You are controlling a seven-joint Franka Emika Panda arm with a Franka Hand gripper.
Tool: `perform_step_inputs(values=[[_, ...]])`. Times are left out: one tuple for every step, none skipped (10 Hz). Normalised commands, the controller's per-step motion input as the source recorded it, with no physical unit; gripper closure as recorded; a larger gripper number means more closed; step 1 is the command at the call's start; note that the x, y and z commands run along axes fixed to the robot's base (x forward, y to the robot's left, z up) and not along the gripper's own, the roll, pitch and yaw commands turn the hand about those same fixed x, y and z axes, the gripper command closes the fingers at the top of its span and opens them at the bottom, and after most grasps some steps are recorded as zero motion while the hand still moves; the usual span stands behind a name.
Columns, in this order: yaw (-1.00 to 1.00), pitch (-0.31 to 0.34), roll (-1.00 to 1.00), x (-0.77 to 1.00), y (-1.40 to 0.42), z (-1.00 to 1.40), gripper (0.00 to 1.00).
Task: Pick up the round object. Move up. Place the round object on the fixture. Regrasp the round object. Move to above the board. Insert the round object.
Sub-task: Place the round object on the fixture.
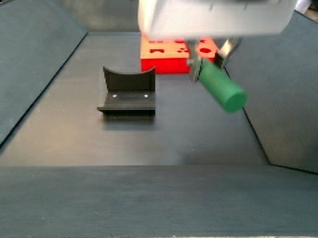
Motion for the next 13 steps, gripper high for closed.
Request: perform_step_inputs(values=[[0.01,0.016,-0.1,-0.01,-0.01,0.55,1.0],[0.01,0.022,-0.11,0.0,-0.01,0.38,1.0],[0.01,0.028,-0.12,0.0,-0.01,0.27,1.0],[-1.0,0.125,-0.2,0.99,-1.0,0.54,1.0],[-1.0,0.16,-0.22,1.0,-0.99,0.52,1.0],[-0.77,0.157,-0.21,1.0,-0.93,0.5,1.0],[-0.6,0.135,-0.2,1.0,-0.87,0.47,1.0],[-0.34,0.092,-0.17,1.0,-0.71,0.37,1.0],[-0.15,0.081,-0.15,1.0,-0.49,0.27,1.0],[-0.08,0.094,-0.14,0.96,-0.37,0.21,1.0],[-0.04,0.108,-0.12,0.85,-0.25,0.14,1.0],[-0.02,0.119,-0.1,0.74,-0.14,0.09,1.0],[0.0,0.131,-0.07,0.6,-0.07,0.04,1.0]])
